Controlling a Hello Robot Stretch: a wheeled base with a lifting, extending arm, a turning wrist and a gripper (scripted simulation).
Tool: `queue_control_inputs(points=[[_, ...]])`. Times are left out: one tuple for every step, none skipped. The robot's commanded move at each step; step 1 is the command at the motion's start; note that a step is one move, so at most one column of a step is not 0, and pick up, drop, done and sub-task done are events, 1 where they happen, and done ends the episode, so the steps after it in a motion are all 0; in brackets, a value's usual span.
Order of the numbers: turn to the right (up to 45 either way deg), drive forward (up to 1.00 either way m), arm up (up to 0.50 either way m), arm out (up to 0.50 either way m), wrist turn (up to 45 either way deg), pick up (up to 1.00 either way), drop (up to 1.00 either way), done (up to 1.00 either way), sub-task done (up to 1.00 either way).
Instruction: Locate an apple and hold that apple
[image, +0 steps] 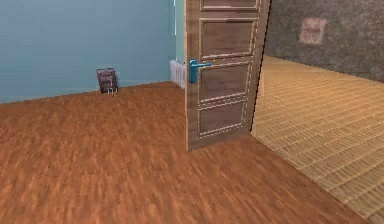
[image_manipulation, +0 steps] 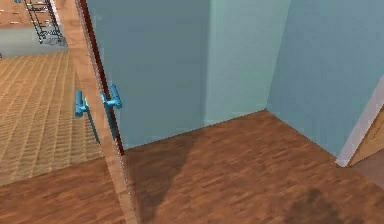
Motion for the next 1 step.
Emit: queue_control_inputs(points=[[0.0,0.25,0.0,0.0,0.0,0.0,0.0,0.0,0.0]])
